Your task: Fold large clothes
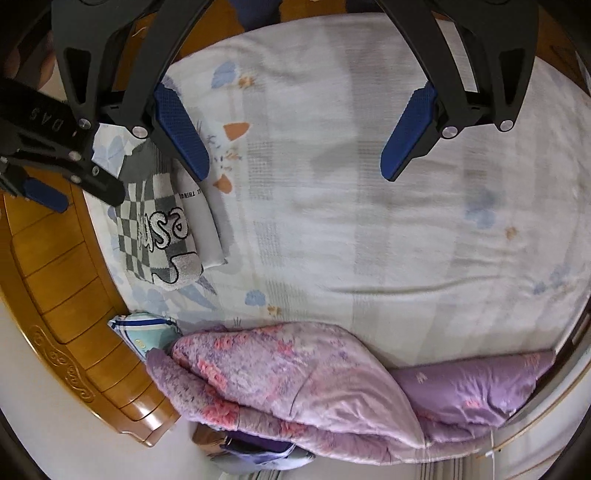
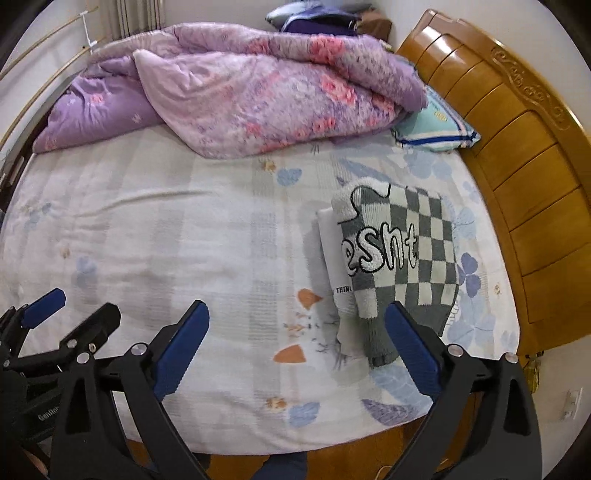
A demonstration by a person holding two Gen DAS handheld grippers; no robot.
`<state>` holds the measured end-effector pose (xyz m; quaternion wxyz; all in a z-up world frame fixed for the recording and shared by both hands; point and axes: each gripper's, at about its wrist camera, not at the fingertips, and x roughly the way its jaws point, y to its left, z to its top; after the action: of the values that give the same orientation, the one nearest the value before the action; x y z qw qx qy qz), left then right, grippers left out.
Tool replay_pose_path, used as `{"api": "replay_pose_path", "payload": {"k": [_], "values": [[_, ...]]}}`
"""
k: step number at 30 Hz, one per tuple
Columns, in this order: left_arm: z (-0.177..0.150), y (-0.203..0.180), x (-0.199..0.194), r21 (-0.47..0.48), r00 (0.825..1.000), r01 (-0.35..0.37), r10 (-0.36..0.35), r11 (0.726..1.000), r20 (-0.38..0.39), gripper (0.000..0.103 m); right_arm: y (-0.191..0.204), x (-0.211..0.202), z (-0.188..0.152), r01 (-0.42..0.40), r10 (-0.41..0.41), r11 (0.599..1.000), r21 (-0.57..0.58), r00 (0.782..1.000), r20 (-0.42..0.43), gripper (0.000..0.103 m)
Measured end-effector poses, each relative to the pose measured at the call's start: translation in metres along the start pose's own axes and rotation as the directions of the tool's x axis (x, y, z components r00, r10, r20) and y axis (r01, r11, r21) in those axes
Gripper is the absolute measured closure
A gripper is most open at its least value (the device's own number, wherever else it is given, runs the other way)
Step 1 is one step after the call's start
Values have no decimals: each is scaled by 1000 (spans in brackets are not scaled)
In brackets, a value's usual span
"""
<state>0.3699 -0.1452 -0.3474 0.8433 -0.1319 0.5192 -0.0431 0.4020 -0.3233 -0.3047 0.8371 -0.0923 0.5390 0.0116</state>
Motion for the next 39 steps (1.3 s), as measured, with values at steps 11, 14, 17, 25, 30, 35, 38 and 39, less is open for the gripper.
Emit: {"api": "replay_pose_path", "payload": {"k": [11,14,17,25,30,35,38,39], "values": [[-4,29,-106,57,994,-6,-1,998,107,7,35,-94,-19,-32,30,999,21,995,91,8],[-6,33,-133,71,991,-12,2,997,135,5,38,-111,-23,-64,61,997,32,993,97,8],[-8,35,-151,77,988,-20,8,997,151,5,42,-126,-25,-63,60,998,22,992,115,8],[-5,23,-196,99,981,-29,9,995,195,5,37,-166,-26,-55,47,997,46,986,160,8],[1,10,-218,126,975,-37,9,991,221,5,29,-186,-23,-60,49,997,56,984,173,8],[7,2,-237,139,970,-28,-7,990,242,5,23,-203,-21,-46,33,997,62,979,203,8],[9,-2,-244,147,970,-27,-10,989,245,5,19,-210,-21,-39,24,997,68,979,205,8],[9,-2,-245,149,969,-25,-12,988,245,5,19,-211,-21,-39,24,997,69,978,206,8]]}}
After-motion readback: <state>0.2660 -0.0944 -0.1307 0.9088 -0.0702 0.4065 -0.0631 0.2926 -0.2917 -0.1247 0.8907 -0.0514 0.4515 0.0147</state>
